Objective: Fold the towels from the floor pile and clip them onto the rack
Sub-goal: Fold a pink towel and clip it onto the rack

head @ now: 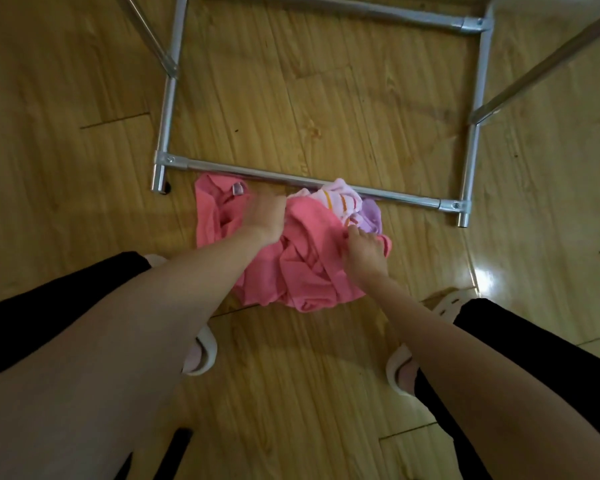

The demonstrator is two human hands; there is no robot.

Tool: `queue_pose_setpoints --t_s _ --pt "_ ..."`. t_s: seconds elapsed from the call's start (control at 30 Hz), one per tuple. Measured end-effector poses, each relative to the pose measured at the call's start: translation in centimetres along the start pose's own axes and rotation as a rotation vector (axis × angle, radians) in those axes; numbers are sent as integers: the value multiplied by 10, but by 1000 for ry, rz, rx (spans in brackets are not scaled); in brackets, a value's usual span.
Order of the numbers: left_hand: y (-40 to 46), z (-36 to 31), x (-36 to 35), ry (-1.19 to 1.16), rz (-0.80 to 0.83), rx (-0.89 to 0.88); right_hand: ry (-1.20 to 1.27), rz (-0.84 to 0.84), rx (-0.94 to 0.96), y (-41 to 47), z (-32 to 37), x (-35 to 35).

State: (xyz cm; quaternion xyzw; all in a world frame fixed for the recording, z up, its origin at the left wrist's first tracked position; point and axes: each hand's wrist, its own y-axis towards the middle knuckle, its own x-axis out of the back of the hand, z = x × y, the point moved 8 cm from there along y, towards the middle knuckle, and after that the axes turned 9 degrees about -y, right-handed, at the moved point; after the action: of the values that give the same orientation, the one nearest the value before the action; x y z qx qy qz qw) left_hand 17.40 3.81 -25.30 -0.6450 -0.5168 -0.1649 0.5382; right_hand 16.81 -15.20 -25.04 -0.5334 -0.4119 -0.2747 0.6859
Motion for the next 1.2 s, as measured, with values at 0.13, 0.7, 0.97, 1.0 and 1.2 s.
queue_pose_setpoints --t_s 0.13,0.7,0.97,1.0,1.2 --pt "-31 4 4 -95 -90 -75 172 79 31 -20 5 1" --pt "-199 -55 126 -1330 -122 65 520 -20 255 -192 59 124" --pt "-310 -121 223 -1627 47 -150 602 -62 379 -285 78 194" --pt "-323 -127 234 -1642 34 -163 626 -58 405 -296 80 203" --pt "-384 -162 290 -1501 -25 -333 689 -176 366 -341 63 251"
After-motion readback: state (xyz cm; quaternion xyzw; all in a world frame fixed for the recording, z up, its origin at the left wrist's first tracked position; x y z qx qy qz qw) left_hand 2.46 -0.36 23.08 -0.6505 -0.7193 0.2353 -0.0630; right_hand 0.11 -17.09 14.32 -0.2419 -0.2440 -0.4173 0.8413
